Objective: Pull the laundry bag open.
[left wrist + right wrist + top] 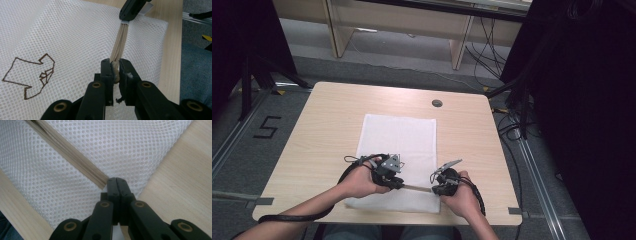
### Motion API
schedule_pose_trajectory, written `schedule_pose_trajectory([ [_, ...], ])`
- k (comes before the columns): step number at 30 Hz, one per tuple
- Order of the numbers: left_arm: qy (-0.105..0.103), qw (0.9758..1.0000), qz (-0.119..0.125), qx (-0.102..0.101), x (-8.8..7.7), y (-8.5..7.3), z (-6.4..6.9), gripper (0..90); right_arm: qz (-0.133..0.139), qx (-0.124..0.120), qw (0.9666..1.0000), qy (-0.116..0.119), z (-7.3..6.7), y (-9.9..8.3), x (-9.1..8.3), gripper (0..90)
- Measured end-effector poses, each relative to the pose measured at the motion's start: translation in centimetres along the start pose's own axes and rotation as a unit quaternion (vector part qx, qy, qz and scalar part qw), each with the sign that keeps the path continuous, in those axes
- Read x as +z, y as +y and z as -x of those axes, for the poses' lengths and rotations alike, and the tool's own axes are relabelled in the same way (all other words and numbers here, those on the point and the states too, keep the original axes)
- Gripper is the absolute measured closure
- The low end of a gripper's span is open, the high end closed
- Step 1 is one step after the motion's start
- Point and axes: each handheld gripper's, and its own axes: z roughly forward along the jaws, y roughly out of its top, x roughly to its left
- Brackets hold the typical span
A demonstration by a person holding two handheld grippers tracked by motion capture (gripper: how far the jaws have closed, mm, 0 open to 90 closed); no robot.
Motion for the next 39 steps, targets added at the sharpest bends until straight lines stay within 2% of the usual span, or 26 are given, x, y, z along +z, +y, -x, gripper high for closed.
schedule_pose_trajectory([
  [1, -0.001, 1.0, 0.001, 0.002, -0.04, -0.03, -0.04, 81.8, 0.009, -0.016, 0.9998, 0.002, 0.18, 0.02, 0.11, 90.0],
  [2, -0.004, 1.0, 0.004, -0.007, -0.02, -0.09, -0.01, 81.8, 0.009, -0.015, 0.9998, 0.002, 0.2, 0.02, 0.11, 90.0],
  [3, 0.0, 1.0, 0.0, -0.002, -0.1, -0.1, -0.04, 81.9, 0.009, -0.015, 0.9998, 0.003, 0.21, 0.01, 0.11, 90.0],
  [5, -0.003, 1.0, 0.003, -0.008, -0.22, -0.19, -0.07, 81.8, 0.01, -0.013, 0.9999, 0.004, 0.2, 0.0, 0.12, 90.0],
  [7, 0.003, 1.0, -0.003, 0.002, -0.32, -0.21, -0.14, 81.8, 0.009, -0.014, 0.9999, 0.003, 0.23, 0.02, 0.1, 90.0],
  [10, 0.0, 1.0, -0.002, 0.001, -0.46, -0.28, -0.28, 81.9, 0.009, -0.012, 0.9999, 0.004, 0.23, 0.0, 0.12, 90.0],
  [11, 0.0, 1.0, -0.002, -0.006, -0.46, -0.31, -0.24, 81.8, 0.01, -0.012, 0.9999, 0.004, 0.23, 0.0, 0.12, 90.0],
  [15, 0.001, 1.0, -0.003, 0.002, -0.47, -0.28, -0.28, 81.9, 0.01, -0.011, 0.9999, 0.004, 0.22, 0.0, 0.12, 90.0],
  [24, -0.002, 1.0, -0.001, -0.001, -0.49, -0.23, -0.22, 81.9, 0.01, -0.011, 0.9999, 0.004, 0.21, -0.01, 0.12, 90.0],
  [25, -0.003, 1.0, -0.001, -0.007, -0.48, -0.25, -0.16, 81.9, 0.01, -0.012, 0.9999, 0.004, 0.19, 0.0, 0.12, 90.0],
  [27, -0.003, 1.0, -0.001, -0.007, -0.5, -0.26, -0.11, 81.9, 0.01, -0.012, 0.9999, 0.003, 0.19, -0.01, 0.12, 90.0],
  [28, -0.002, 1.0, -0.004, 0.0, -0.56, -0.23, -0.18, 81.9, 0.01, -0.015, 0.9998, 0.002, 0.21, 0.0, 0.11, 90.0],
  [29, -0.005, 1.0, 0.0, -0.007, -0.5, -0.26, -0.08, 81.9, 0.01, -0.015, 0.9998, 0.002, 0.2, 0.0, 0.11, 90.0],
  [30, 0.0, 1.0, -0.006, 0.003, -0.62, -0.25, -0.2, 81.9, 0.01, -0.015, 0.9998, 0.002, 0.2, 0.0, 0.11, 90.0],
  [34, -0.006, 0.9999, 0.003, -0.015, -0.84, -0.39, -0.29, 81.9, 0.01, -0.015, 0.9998, 0.002, 0.2, 0.0, 0.11, 90.0],
  [35, -0.002, 0.9999, -0.001, -0.013, -0.88, -0.38, -0.26, 81.9, 0.01, -0.014, 0.9998, 0.002, 0.2, 0.01, 0.11, 90.0],
  [36, -0.001, 1.0, -0.001, 0.0, -0.93, -0.35, -0.37, 81.8, 0.009, -0.012, 0.9999, 0.003, 0.18, 0.01, 0.11, 90.0],
  [37, -0.002, 0.9999, 0.0, -0.011, -0.89, -0.4, -0.26, 81.8, 0.01, -0.012, 0.9999, 0.003, 0.18, 0.0, 0.12, 90.0],
  [38, -0.001, 1.0, 0.0, -0.002, -0.92, -0.38, -0.32, 81.8, 0.009, -0.012, 0.9999, 0.003, 0.18, 0.0, 0.12, 90.0],
  [39, -0.001, 1.0, 0.0, -0.004, -0.9, -0.39, -0.3, 81.8, 0.01, -0.012, 0.9999, 0.003, 0.18, 0.0, 0.12, 90.0],
])
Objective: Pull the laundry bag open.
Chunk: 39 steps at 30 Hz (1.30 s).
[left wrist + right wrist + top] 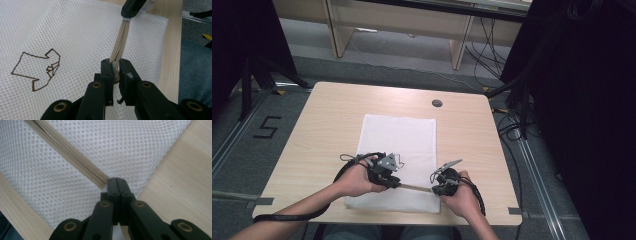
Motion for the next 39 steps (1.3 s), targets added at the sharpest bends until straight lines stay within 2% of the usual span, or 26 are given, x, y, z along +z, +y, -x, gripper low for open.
schedule_pose_trajectory([
  [2, 0.0, 1.0, 0.0, -0.002, 0.0, 0.0, 0.0, 81.8, 0.0, 0.0, 1.0, 0.0, 0.0, 0.0, 0.0, 90.0],
  [6, 0.002, 0.9999, -0.007, 0.009, -0.1, 0.0, 0.0, 81.8, -0.001, -0.002, 1.0, -0.001, 0.0, 0.0, 0.0, 90.0],
  [8, -0.001, 1.0, -0.003, 0.001, -0.1, -0.1, 0.1, 81.8, 0.0, 0.0, 1.0, 0.001, 0.0, 0.0, 0.0, 90.0],
  [9, 0.002, 1.0, -0.003, 0.008, -0.2, -0.1, 0.0, 81.9, -0.001, 0.0, 1.0, 0.0, 0.0, 0.0, 0.0, 90.0],
  [10, 0.002, 1.0, -0.004, 0.003, -0.3, -0.1, 0.0, 81.8, 0.0, 0.0, 1.0, 0.0, 0.0, 0.0, 0.0, 90.0],
  [11, 0.001, 1.0, -0.006, 0.008, -0.4, -0.1, -0.1, 81.8, -0.001, 0.0, 1.0, 0.0, 0.0, 0.0, 0.0, 90.0],
  [13, 0.001, 1.0, -0.002, -0.003, -0.4, -0.2, 0.0, 81.9, -0.001, 0.0, 1.0, 0.0, 0.0, 0.0, 0.0, 90.0],
  [14, 0.004, 1.0, -0.005, 0.006, -0.5, -0.2, -0.1, 81.9, -0.001, 0.0, 1.0, 0.0, 0.0, 0.0, 0.0, 90.0],
  [15, 0.003, 1.0, -0.003, -0.003, -0.4, -0.3, 0.0, 81.8, -0.001, 0.0, 1.0, 0.0, 0.0, 0.0, 0.0, 90.0],
  [17, 0.002, 1.0, -0.005, -0.001, -0.5, -0.3, 0.0, 81.9, -0.001, 0.0, 1.0, 0.001, 0.0, 0.0, 0.0, 90.0],
  [18, 0.002, 0.9999, -0.006, 0.01, -0.5, -0.3, -0.1, 81.9, -0.001, 0.0, 1.0, 0.0, 0.0, 0.0, 0.0, 90.0],
  [19, 0.003, 1.0, -0.005, 0.007, -0.5, -0.3, 0.0, 81.9, -0.001, 0.0, 1.0, 0.001, 0.0, 0.0, 0.0, 90.0],
  [20, 0.003, 0.9998, -0.005, 0.017, -0.5, -0.3, -0.1, 81.9, -0.001, 0.0, 1.0, 0.001, 0.0, 0.0, 0.0, 90.0],
  [26, 0.005, 1.0, -0.006, 0.007, -0.7, -0.5, -0.1, 81.9, -0.001, -0.001, 1.0, 0.001, 0.0, 0.0, 0.0, 90.0],
  [27, 0.004, 0.9999, -0.003, 0.012, -0.8, -0.6, -0.2, 81.9, 0.0, 0.0, 1.0, 0.001, 0.0, 0.0, 0.0, 90.0],
  [29, 0.004, 1.0, -0.003, 0.001, -0.8, -0.7, -0.1, 81.9, -0.002, -0.001, 1.0, 0.001, 0.0, 0.0, 0.0, 90.0],
  [30, 0.005, 0.9999, -0.002, 0.009, -0.9, -0.8, -0.2, 81.9, -0.002, -0.001, 1.0, 0.001, 0.0, 0.0, 0.0, 90.0],
  [32, 0.008, 1.0, -0.002, 0.003, -0.9, -0.9, -0.1, 81.9, 0.0, -0.003, 1.0, -0.001, 0.0, 0.0, 0.0, 90.0],
  [34, 0.004, 1.0, 0.001, 0.006, -0.9, -0.9, -0.2, 81.9, 0.0, -0.004, 1.0, -0.001, 0.0, 0.0, 0.0, 90.0],
  [35, 0.01, 0.9999, -0.003, 0.01, -1.0, -0.9, -0.2, 81.9, 0.0, -0.004, 1.0, -0.001, 0.0, 0.0, 0.0, 90.0],
  [39, 0.007, 1.0, -0.002, 0.002, -1.1, -1.1, -0.3, 81.9, 0.0, -0.004, 1.0, 0.0, 0.0, 0.0, 0.0, 90.0],
])
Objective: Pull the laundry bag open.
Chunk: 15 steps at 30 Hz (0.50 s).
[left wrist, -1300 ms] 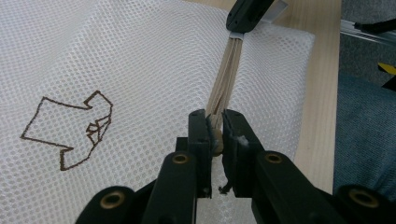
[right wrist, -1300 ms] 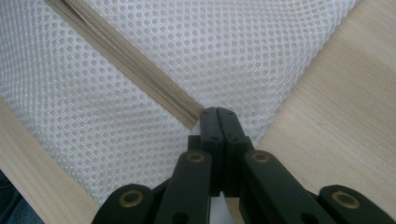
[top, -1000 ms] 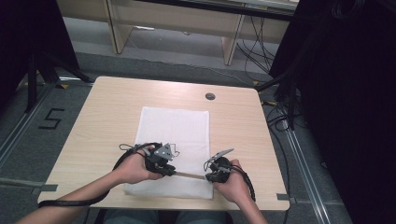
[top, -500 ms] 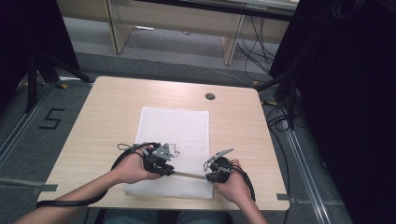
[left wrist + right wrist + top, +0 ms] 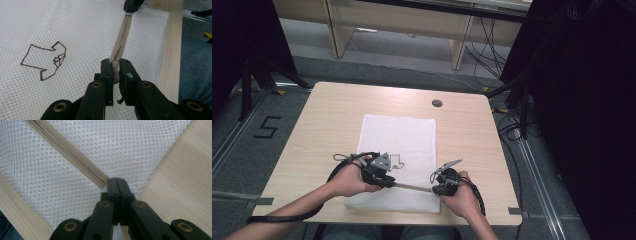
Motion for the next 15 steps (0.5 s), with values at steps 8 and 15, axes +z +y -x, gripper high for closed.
schedule_pose_trajectory([
  [8, -0.001, 1.0, 0.001, 0.002, -0.08, 0.0, -0.02, 81.9, 0.0, -0.001, 1.0, 0.0, 0.0, -0.01, 0.0, 90.0],
  [15, -0.001, 1.0, 0.0, -0.001, -0.21, -0.12, -0.1, 81.9, 0.0, -0.001, 1.0, 0.0, 0.01, -0.01, 0.0, 90.0],
])
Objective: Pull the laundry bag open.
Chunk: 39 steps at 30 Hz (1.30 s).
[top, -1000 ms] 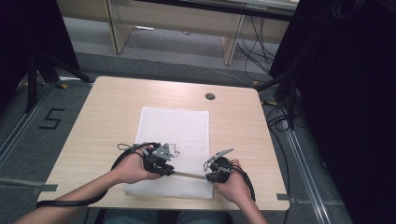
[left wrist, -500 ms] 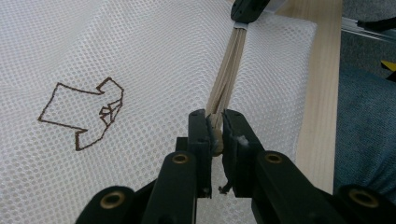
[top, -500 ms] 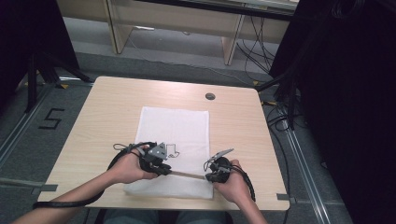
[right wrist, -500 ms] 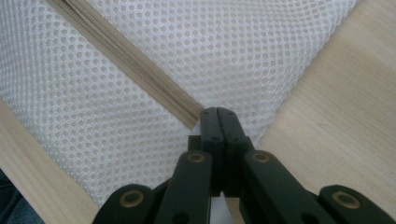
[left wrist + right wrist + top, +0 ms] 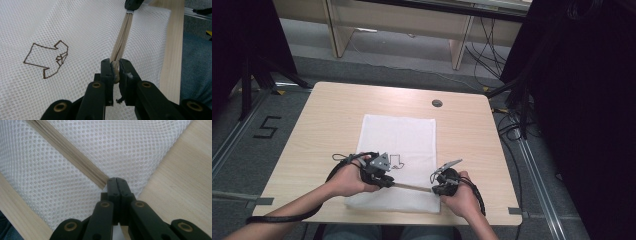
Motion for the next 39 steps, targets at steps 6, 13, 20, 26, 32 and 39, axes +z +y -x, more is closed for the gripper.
schedule_pose_trajectory([
  [6, 0.0, 1.0, -0.001, -0.001, 0.0, 0.0, 0.0, 81.8, 0.0, 0.0, 1.0, -0.001, 0.0, 0.0, 0.0, 90.0],
  [13, -0.002, 1.0, -0.004, 0.003, 0.0, -0.1, 0.0, 81.9, 0.0, 0.0, 1.0, 0.0, 0.0, 0.0, 0.0, 90.0],
  [20, 0.0, 1.0, -0.007, 0.003, -0.4, -0.2, -0.1, 81.9, -0.01, 0.021, 0.9997, -0.001, -0.2, 0.0, -0.1, 90.0],
  [26, -0.002, 1.0, -0.002, 0.003, -0.5, -0.3, -0.2, 81.9, -0.01, 0.02, 0.9997, -0.001, -0.2, 0.0, -0.1, 90.0],
  [32, 0.003, 1.0, 0.0, -0.006, -1.2, -0.7, -0.7, 81.9, -0.003, 0.012, 0.9999, 0.003, 0.0, 0.0, 0.0, 90.0],
  [39, 0.006, 1.0, 0.0, -0.002, -1.3, -1.0, -0.7, 81.9, -0.004, 0.012, 0.9999, 0.001, 0.0, 0.0, 0.0, 90.0],
])
